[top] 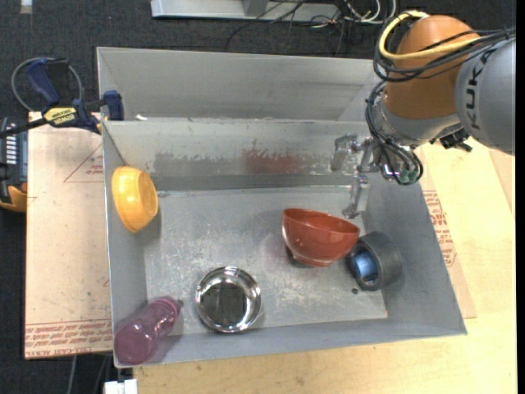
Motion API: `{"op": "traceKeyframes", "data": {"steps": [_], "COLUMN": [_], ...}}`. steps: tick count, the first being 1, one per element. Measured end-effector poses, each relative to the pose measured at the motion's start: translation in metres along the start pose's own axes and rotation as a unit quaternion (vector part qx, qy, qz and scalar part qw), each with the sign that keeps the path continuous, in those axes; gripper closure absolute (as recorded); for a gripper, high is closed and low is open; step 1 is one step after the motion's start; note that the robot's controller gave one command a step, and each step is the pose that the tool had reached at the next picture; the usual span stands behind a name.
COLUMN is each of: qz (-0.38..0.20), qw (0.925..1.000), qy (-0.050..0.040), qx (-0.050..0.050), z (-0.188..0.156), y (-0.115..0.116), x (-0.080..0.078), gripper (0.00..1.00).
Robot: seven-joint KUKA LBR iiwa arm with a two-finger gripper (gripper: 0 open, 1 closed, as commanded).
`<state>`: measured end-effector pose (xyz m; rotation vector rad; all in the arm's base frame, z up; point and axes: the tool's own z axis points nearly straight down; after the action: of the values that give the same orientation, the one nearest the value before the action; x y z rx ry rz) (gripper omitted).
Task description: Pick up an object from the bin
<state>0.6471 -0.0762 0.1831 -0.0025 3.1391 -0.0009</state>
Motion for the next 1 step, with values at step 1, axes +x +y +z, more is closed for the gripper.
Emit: {"op": "traceKeyframes", "data": {"steps": [1], "qz": [-0.102], "qw": [0.9948], "qy": [-0.0004], "qx": [-0.001], "z": [0.0509], "y": [0.0100], "x": [0.0066], "gripper": [0.00]}}
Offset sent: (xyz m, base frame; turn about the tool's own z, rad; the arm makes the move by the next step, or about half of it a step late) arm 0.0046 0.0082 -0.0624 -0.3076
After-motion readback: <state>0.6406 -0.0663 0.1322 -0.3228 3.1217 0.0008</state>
